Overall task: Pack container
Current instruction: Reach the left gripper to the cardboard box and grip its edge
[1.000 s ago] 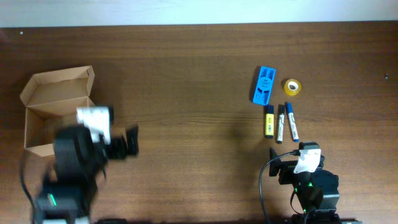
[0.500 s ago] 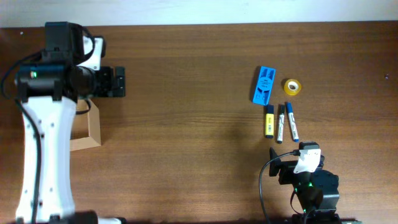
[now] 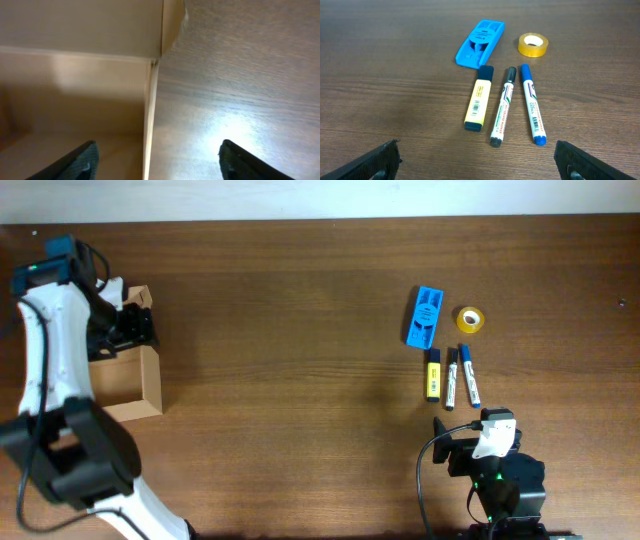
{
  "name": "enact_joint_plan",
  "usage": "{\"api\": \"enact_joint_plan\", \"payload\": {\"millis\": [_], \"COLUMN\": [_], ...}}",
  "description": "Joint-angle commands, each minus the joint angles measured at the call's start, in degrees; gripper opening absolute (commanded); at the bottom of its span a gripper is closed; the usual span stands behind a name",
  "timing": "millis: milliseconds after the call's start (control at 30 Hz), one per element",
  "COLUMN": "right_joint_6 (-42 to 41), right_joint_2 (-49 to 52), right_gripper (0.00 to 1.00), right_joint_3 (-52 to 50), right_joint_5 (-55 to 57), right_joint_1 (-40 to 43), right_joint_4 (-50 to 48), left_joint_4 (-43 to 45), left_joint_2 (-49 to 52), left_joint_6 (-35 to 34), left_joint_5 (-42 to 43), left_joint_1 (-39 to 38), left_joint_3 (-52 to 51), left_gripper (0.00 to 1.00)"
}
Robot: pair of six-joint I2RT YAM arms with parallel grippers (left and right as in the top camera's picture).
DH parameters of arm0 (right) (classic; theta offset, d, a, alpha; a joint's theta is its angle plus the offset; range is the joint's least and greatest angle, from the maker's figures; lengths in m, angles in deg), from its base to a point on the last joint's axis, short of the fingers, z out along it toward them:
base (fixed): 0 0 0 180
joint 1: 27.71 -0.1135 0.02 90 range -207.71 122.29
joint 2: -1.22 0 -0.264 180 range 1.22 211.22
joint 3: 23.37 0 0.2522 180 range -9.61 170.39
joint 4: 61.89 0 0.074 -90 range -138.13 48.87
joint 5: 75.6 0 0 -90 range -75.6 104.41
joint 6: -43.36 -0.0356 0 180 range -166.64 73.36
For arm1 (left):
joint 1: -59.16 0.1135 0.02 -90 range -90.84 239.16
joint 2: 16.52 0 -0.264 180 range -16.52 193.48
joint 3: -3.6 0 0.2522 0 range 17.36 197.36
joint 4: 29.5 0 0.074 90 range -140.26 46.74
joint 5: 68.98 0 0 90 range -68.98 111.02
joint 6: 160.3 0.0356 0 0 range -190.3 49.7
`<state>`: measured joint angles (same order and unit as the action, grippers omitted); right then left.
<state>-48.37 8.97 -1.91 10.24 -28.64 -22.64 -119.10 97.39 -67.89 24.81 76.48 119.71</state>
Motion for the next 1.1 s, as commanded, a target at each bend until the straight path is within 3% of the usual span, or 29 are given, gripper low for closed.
{"api": "enact_joint_plan", "payload": {"millis": [0,267,533,833,1067], "right_joint_6": [-0.5,-0.5,-0.5,-0.5,-0.5], "right_joint_2": [-0.4,-0.4,-0.4,-0.4,-0.4], "right_gripper": [0.99,0.99,0.99,0.99,0.99], "right_joint_3": [-0.3,-0.3,-0.3,-0.3,-0.3], "right_joint_5": [-0.1,-0.1,-0.1,-0.1,-0.1], "right_joint_1": [0.2,0.2,0.2,0.2,0.2], "right_joint_4": [0.3,0.3,0.3,0.3,0.3], "left_joint_4": [0.9,4.4,6.1,3.0,-6.1], "left_joint_2": [4.3,10.0,12.5,10.6,5.4], "left_joint_6": [0.9,0.8,-0.7,-7.4,-17.1], "left_joint_5": [1.6,1.4,1.2,-1.2,-5.7], "left_joint_1": [-0.5,-0.8,-0.8,-3.7,-14.5], "left_joint_3": [0.8,0.8,0.8,1.9,12.6], "left_gripper": [0.72,0.57,0.02,0.02,0.02]}}
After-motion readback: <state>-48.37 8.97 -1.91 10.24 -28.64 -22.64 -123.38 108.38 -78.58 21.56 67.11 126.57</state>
